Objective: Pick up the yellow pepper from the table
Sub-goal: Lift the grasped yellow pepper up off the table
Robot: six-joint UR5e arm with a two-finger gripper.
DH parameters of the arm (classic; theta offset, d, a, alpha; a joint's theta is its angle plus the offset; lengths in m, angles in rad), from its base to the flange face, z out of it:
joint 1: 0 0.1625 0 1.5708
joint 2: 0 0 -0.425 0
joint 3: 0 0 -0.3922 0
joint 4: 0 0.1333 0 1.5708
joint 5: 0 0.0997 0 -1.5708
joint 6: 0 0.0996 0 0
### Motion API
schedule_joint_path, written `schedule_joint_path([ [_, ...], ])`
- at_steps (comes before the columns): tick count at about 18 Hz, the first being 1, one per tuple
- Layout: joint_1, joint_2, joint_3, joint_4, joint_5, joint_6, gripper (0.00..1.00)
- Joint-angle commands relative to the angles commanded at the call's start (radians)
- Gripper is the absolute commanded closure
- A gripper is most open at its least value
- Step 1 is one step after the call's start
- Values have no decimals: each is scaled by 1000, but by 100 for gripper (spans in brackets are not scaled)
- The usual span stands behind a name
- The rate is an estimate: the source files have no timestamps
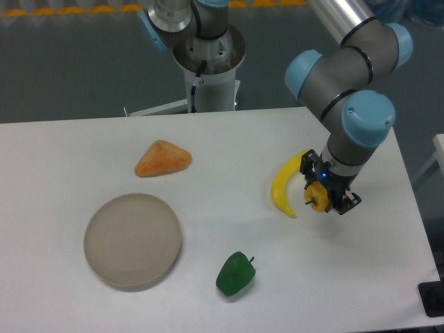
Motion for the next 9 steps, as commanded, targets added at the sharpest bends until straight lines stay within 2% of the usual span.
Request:
schedule_joint_path([
  [9,0,-18,0,21,14,2,100],
])
